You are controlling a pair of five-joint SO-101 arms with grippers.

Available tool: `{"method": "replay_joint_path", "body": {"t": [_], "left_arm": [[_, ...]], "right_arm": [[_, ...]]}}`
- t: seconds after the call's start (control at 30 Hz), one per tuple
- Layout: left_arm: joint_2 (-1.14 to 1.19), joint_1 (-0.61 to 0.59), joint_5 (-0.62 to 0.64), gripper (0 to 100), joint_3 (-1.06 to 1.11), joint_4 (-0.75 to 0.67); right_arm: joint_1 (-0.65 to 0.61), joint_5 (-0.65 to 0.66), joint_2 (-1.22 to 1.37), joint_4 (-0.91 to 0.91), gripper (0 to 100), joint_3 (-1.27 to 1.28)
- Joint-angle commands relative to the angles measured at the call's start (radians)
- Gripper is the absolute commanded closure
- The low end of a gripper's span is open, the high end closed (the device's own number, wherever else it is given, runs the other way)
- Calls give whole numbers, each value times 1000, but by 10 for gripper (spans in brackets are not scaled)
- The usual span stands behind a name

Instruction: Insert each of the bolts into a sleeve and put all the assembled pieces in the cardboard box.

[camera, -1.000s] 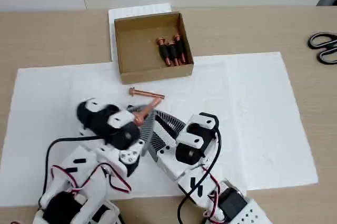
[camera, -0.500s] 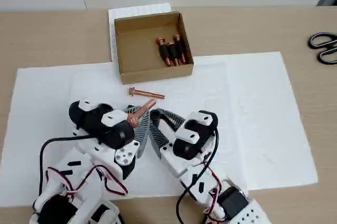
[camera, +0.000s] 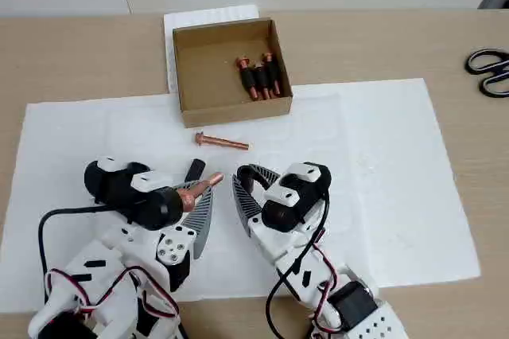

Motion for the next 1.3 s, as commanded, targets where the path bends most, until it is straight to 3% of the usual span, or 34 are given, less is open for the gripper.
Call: {"method": "replay_joint_path", "body": {"t": [0.0,0.27,0.43,0.57,0.9,1.27], "left_arm": [[6,-5,25,992,45,12],[0,-3,63,992,392,-213],[0,-3,63,992,519,-318],[3,-29,77,992,596,-322],[3,-49,100,992,641,-259],[0,-146,100,992,673,-327]], "right_arm": [[-5,5,-16,1,995,6],[97,9,-18,-7,995,-55],[300,3,-18,-8,995,-110],[423,3,-18,-7,995,-97],[427,2,-18,-8,995,-64],[404,6,-18,-8,995,-66]]}}
